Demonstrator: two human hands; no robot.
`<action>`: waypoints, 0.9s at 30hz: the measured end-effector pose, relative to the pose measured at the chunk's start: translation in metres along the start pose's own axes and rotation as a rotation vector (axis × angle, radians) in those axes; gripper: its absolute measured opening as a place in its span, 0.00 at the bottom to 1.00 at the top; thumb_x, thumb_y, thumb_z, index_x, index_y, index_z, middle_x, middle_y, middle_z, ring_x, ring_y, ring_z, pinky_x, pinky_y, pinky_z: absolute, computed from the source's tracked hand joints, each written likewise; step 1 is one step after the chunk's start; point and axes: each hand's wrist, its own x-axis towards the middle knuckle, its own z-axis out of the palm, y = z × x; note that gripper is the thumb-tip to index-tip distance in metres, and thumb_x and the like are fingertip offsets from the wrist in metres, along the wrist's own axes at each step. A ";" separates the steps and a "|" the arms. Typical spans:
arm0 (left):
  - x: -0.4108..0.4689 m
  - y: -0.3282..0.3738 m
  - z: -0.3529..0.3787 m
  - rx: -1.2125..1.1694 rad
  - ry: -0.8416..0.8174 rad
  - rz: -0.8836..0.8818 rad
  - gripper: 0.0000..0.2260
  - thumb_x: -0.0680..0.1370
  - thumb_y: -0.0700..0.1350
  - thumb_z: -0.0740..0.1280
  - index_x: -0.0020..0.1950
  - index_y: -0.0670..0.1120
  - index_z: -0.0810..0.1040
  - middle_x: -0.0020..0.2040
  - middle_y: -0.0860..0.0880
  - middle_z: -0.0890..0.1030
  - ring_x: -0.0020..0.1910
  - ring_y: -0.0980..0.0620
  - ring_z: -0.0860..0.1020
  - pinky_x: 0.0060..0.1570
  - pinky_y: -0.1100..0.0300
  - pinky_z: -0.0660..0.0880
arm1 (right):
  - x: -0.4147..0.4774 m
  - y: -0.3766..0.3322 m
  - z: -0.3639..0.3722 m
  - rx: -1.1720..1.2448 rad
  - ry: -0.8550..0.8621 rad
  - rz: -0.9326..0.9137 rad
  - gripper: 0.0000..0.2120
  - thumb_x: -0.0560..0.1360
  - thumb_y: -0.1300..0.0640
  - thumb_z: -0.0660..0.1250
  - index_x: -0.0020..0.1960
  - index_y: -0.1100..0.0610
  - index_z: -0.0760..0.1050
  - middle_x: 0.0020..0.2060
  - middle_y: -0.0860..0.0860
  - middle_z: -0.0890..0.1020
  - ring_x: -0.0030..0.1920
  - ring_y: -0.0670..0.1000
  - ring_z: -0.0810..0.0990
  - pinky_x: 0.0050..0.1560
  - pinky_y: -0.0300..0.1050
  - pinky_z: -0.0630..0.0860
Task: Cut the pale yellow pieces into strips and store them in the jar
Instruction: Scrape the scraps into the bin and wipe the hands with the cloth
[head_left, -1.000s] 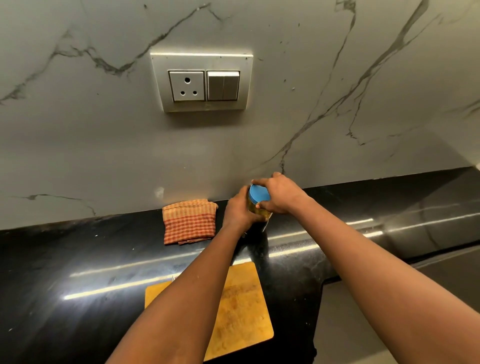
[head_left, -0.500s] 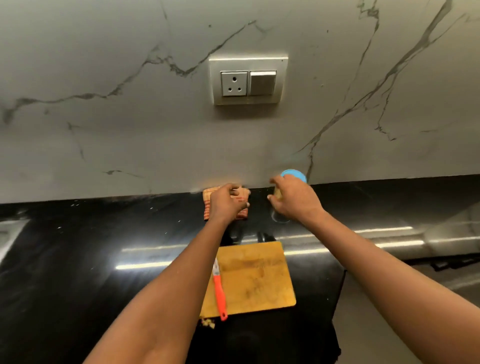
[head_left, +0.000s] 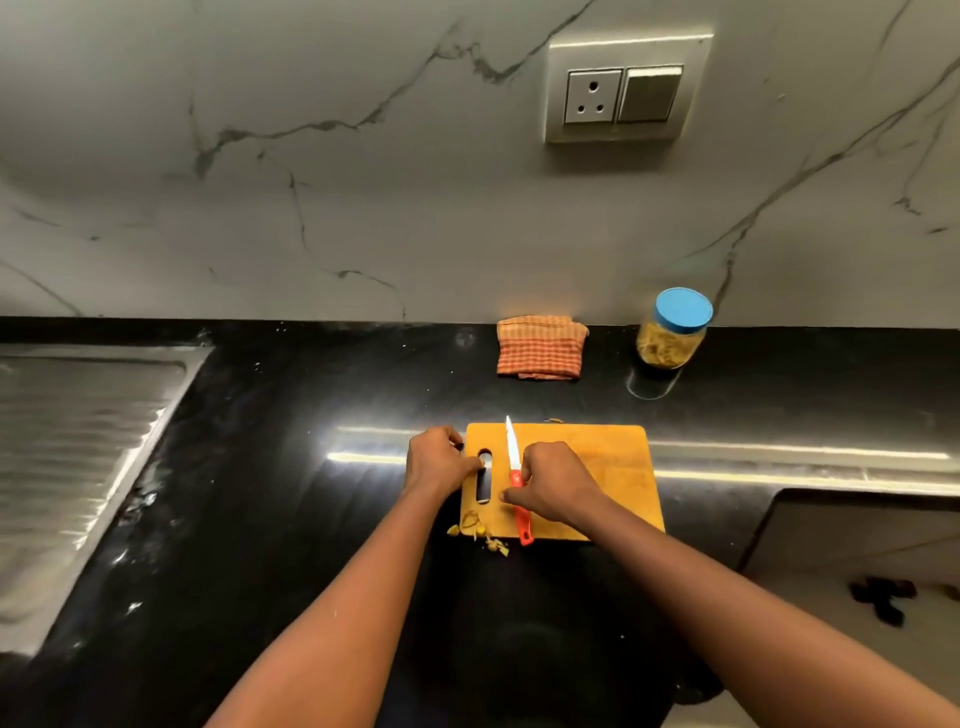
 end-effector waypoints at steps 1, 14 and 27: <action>-0.002 0.000 0.000 0.016 -0.004 -0.022 0.14 0.64 0.51 0.80 0.41 0.47 0.78 0.39 0.49 0.81 0.41 0.51 0.79 0.41 0.56 0.78 | 0.000 -0.001 0.002 0.012 0.000 0.013 0.18 0.66 0.43 0.75 0.44 0.57 0.77 0.42 0.53 0.81 0.43 0.53 0.78 0.35 0.44 0.67; -0.008 0.005 0.001 0.033 -0.103 -0.147 0.15 0.59 0.47 0.79 0.34 0.44 0.74 0.34 0.46 0.77 0.32 0.50 0.77 0.24 0.61 0.67 | -0.001 -0.012 0.012 0.186 0.095 0.189 0.14 0.64 0.51 0.77 0.40 0.57 0.76 0.38 0.52 0.80 0.40 0.51 0.78 0.35 0.46 0.74; 0.001 -0.013 -0.005 -0.508 -0.415 -0.169 0.08 0.73 0.39 0.75 0.47 0.40 0.78 0.48 0.38 0.84 0.41 0.46 0.83 0.42 0.55 0.81 | -0.026 0.000 -0.008 0.264 0.220 0.262 0.12 0.64 0.51 0.77 0.43 0.56 0.79 0.37 0.50 0.79 0.38 0.47 0.76 0.36 0.44 0.73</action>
